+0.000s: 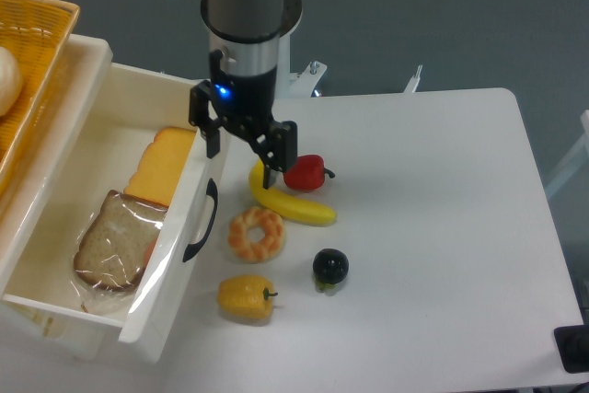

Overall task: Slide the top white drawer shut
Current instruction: 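Lower the gripper toward the table beside the open white drawer, then move the gripper toward the drawer front near its black handle, then push the drawer front with the gripper into the cabinet, then hold the gripper against the closed drawer front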

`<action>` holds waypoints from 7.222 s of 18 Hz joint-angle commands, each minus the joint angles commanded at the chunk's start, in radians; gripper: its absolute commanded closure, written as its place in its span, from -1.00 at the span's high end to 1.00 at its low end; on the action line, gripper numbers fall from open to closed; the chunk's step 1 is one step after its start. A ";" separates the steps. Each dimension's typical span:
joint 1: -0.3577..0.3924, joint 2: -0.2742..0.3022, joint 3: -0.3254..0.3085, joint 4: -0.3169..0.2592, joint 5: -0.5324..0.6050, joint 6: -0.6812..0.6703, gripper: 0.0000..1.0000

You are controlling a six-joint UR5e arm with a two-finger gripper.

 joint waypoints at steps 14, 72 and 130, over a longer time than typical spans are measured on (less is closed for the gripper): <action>0.009 -0.127 -0.009 0.049 0.057 -0.083 1.00; -0.012 -0.292 -0.015 0.023 -0.158 -0.380 1.00; -0.186 -0.256 0.015 0.032 -0.186 -0.302 1.00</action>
